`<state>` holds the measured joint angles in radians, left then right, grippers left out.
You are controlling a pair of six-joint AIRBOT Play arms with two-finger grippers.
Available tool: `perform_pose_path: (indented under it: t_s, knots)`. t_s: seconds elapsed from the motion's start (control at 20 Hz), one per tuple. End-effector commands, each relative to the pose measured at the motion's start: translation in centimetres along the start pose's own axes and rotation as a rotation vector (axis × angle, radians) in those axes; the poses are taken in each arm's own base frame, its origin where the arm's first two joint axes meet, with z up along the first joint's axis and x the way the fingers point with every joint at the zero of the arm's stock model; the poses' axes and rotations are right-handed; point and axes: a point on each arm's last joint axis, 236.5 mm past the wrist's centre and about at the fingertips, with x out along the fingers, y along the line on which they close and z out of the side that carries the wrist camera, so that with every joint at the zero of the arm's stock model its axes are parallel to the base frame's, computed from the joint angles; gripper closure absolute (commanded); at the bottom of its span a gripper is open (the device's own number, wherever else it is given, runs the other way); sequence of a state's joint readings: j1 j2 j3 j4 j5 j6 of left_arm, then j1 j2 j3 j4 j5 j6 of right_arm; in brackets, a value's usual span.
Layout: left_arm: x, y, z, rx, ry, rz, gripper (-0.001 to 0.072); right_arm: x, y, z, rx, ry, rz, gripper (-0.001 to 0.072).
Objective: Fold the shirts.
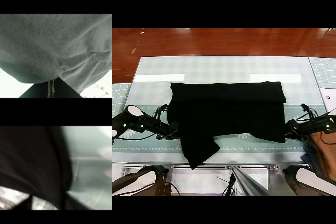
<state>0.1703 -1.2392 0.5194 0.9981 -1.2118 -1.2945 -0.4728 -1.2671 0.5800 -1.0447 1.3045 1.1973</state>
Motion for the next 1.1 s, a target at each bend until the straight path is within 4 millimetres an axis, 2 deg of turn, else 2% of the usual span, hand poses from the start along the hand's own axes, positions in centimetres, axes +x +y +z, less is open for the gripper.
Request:
perform_pose_path:
  t_s: [0.0,0.05,0.1,0.2,0.25,0.4,0.5,0.6,0.75,0.95,1.05]
  knots:
    - [-0.1,0.1,0.2,0.004,-0.008,0.006,0.0683,1.7,0.9,1.2,-0.044,-0.042,-0.051,0.0520]
    - [-0.3,0.0,0.5,0.010,-0.018,0.006,0.0683,1.4,1.3,1.6,-0.056,-0.049,-0.053,0.0645]
    - [-0.9,-0.4,1.1,0.025,-0.036,0.006,0.0683,0.7,1.9,2.1,-0.070,-0.059,-0.047,0.0677]
    - [-3.4,-1.9,3.2,0.096,-0.108,0.006,0.0683,-2.3,3.7,4.2,-0.130,-0.137,-0.048,0.0678]
    - [-5.2,-2.9,4.7,0.132,-0.163,0.009,0.0683,-4.5,5.0,5.7,-0.172,-0.210,-0.050,0.0678]
    - [-12.3,-7.1,9.5,0.251,-0.371,0.012,0.0683,-11.1,9.8,10.2,-0.244,-0.473,-0.015,0.0678]
    - [-16.3,-9.6,12.4,0.306,-0.510,0.010,0.0683,-13.9,12.6,12.8,-0.263,-0.599,0.031,0.0679]
    - [-18.8,-11.5,14.8,0.323,-0.626,-0.017,0.0683,-14.3,14.5,14.9,-0.290,-0.657,0.046,0.0679]
    - [-19.7,-11.6,17.9,0.312,-0.680,-0.016,0.0683,-13.5,15.3,18.9,-0.273,-0.725,0.036,0.0679]
    - [-16.8,-10.6,22.0,0.257,-0.594,-0.056,0.0683,-9.7,13.8,22.3,-0.222,-0.691,0.016,0.0679]
    - [-15.3,-9.9,23.8,0.232,-0.561,-0.067,0.0683,-8.6,12.8,23.5,-0.201,-0.696,-0.001,0.0679]
